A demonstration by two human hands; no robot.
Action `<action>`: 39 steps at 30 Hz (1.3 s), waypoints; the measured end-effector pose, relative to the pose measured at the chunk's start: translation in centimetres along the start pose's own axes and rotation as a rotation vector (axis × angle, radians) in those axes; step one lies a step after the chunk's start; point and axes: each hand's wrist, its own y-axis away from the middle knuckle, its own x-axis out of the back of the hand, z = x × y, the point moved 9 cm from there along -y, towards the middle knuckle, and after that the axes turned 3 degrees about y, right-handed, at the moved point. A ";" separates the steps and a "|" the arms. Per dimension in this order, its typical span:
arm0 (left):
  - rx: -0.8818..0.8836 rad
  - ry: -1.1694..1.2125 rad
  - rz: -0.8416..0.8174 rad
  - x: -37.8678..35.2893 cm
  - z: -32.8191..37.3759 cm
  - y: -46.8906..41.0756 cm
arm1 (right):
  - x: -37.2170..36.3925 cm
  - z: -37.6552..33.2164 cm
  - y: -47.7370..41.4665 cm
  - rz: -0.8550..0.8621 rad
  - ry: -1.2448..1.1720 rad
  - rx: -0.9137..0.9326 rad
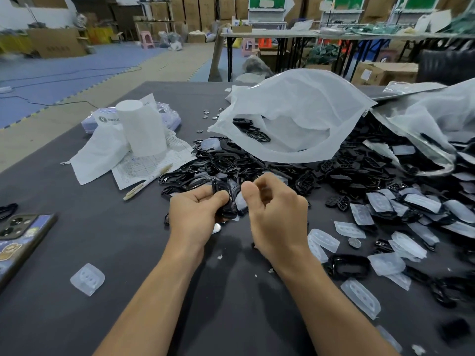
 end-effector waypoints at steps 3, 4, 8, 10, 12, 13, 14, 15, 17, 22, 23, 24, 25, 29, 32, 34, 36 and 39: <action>0.008 0.002 -0.015 -0.2 -0.1 0.0 | 0.4 0.5 -0.4 0.046 -0.072 -0.018; 0.014 0.000 -0.016 -0.2 -0.2 0.0 | 0.3 0.9 -0.5 0.035 -0.111 -0.055; 0.016 0.005 -0.012 -0.2 -0.1 0.1 | -0.8 3.3 -0.8 -0.074 -0.382 -0.291; 0.014 0.015 -0.012 -0.3 0.1 0.2 | -1.4 3.9 -0.8 -0.128 -0.540 -0.393; 0.016 0.016 -0.019 -0.4 0.1 0.3 | -1.9 4.1 -0.8 -0.179 -0.645 -0.457; 0.019 0.018 -0.023 -0.5 0.1 0.3 | -2.1 4.0 -0.8 -0.205 -0.678 -0.479; 0.023 0.020 -0.025 -0.5 0.1 0.3 | -2.3 4.0 -0.7 -0.228 -0.705 -0.497; 0.026 0.022 -0.025 -0.6 0.1 0.3 | -2.5 4.0 -0.7 -0.247 -0.725 -0.518; 0.032 0.017 -0.029 -0.6 0.0 0.3 | -2.8 4.3 -0.5 -0.270 -0.750 -0.573; 0.032 -0.012 -0.045 -0.7 -0.4 0.2 | -3.3 4.4 -0.1 -0.276 -0.813 -0.629; 0.031 -0.017 -0.050 -0.7 -0.4 0.2 | -3.3 4.3 -0.1 -0.278 -0.806 -0.624; 0.029 -0.021 -0.053 -0.7 -0.3 0.2 | -3.4 4.3 0.0 -0.281 -0.805 -0.622; 0.029 -0.024 -0.054 -0.7 -0.3 0.2 | -3.5 4.2 0.0 -0.286 -0.816 -0.623; 0.022 -0.032 -0.050 -0.6 -0.1 0.3 | -3.8 4.2 0.2 -0.288 -0.928 -0.678; -0.001 -0.060 -0.049 -0.7 0.0 0.4 | -3.8 4.1 0.4 -0.305 -0.897 -0.686; -0.014 -0.078 -0.055 -0.8 0.0 0.5 | -3.5 3.9 0.2 -0.320 -0.781 -0.629; -0.011 -0.076 -0.064 -1.1 0.0 0.6 | -3.2 3.6 -0.1 -0.318 -0.697 -0.563; 0.000 -0.068 -0.048 -1.3 -0.2 0.5 | -2.9 3.8 -0.5 -0.278 -0.684 -0.542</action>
